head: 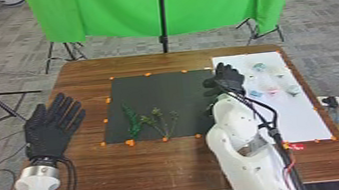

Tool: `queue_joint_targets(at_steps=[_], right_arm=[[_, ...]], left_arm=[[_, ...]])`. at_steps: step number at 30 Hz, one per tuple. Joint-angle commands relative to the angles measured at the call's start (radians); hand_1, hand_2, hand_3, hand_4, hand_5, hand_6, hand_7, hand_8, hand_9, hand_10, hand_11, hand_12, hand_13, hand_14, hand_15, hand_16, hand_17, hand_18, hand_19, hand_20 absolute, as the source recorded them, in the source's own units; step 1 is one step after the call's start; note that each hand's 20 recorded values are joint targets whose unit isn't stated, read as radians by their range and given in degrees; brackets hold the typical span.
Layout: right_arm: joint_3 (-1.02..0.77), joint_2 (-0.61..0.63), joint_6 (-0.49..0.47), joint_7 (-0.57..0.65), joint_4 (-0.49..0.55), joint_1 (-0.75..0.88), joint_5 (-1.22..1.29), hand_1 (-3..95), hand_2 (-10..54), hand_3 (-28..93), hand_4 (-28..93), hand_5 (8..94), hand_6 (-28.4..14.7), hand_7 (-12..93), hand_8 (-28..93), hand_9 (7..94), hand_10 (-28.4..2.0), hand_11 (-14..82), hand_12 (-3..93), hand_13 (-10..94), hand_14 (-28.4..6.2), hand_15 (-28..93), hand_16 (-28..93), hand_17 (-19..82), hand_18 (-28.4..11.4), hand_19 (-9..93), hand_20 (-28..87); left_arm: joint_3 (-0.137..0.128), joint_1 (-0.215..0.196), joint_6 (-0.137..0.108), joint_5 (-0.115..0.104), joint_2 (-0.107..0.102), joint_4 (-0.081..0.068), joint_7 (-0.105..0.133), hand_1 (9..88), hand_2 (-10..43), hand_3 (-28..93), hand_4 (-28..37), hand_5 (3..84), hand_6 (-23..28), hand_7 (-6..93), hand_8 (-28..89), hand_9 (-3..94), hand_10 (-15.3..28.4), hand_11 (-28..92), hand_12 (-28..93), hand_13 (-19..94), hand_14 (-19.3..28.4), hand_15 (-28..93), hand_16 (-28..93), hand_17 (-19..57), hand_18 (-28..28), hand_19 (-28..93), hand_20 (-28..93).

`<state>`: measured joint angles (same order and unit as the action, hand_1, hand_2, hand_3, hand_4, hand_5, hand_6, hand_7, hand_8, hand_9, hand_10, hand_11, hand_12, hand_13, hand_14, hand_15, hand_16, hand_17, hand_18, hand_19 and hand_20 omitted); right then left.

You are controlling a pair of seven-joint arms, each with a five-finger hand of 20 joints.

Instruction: Arrange flowers

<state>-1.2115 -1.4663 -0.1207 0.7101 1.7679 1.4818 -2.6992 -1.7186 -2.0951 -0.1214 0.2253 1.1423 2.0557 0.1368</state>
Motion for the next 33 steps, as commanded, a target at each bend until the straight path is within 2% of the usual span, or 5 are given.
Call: queue_joint_targets(at_steps=[1, 12, 18, 21, 33], right_arm=[[-0.021, 0.072, -0.037, 0.022, -0.095, -0.047, 0.031, 43.0, -9.5, 73, -25, 56.5, -13.7, 11, -8, 49.0, -26.2, 16.9, 18.1, 48, -23.9, 72, 29, 39, -28.3, 93, 49], [-0.023, 0.061, -0.076, 0.066, -0.184, -0.046, 0.038, 46.2, -9.5, 70, -28, 58.8, -16.1, 8, -8, 54.9, -27.9, 11.2, 13.6, 59, -18.1, 63, 25, 41, -27.9, 93, 47], [0.011, 0.063, -0.056, 0.014, -0.263, -0.039, -0.044, 58.9, -9.5, 68, -28, 62.5, -8.6, 18, -9, 68.7, -18.8, 20.1, 18.5, 67, -12.5, 62, 42, 43, -26.4, 93, 48], [0.025, 0.064, -0.053, -0.006, -0.294, -0.032, -0.077, 66.5, -9.5, 63, -28, 65.0, -5.5, 31, 7, 77.1, -13.5, 13.7, 37.4, 69, -12.1, 65, 47, 44, -25.4, 93, 49], [0.019, 0.104, 0.091, 0.054, -0.242, -0.004, 0.010, 67.9, -9.5, 64, -28, 72.1, -1.5, 45, 17, 86.5, -9.8, 18.1, 49.0, 78, -9.8, 67, 40, 49, -25.1, 93, 49]], left_arm=[[-0.006, -0.013, 0.012, 0.011, 0.012, -0.002, 0.007, 29.6, 9.5, 73, -22.4, 43.0, 9.2, 8.4, -7, 38.2, 14.3, 16, 14, 31, 15.3, 38, -2, -3.5, 14.7, 31, 19], [0.002, -0.005, 0.015, 0.012, 0.020, -0.011, -0.022, 29.7, 9.7, 73, -22.0, 43.1, 9.2, 8.2, -7, 38.2, 14.4, 16, 14, 31, 15.3, 38, -2, -3.5, 14.9, 32, 20], [0.002, -0.011, 0.024, 0.013, 0.024, -0.010, -0.013, 30.2, 10.0, 73, -21.6, 43.1, 9.2, 8.1, -7, 38.2, 14.3, 16, 14, 31, 15.2, 38, -2, -3.6, 15.1, 32, 20], [0.004, -0.014, 0.025, 0.010, 0.029, -0.009, -0.020, 30.5, 10.2, 73, -21.3, 43.2, 9.3, 8.1, -7, 38.2, 14.3, 16, 14, 31, 15.2, 38, -2, -3.6, 15.1, 33, 20], [-0.004, -0.026, 0.015, 0.003, 0.036, -0.002, -0.020, 29.9, 10.0, 72, -21.4, 43.2, 9.2, 8.1, -7, 38.1, 14.3, 16, 14, 31, 15.2, 37, -2, -3.7, 14.9, 31, 19]])
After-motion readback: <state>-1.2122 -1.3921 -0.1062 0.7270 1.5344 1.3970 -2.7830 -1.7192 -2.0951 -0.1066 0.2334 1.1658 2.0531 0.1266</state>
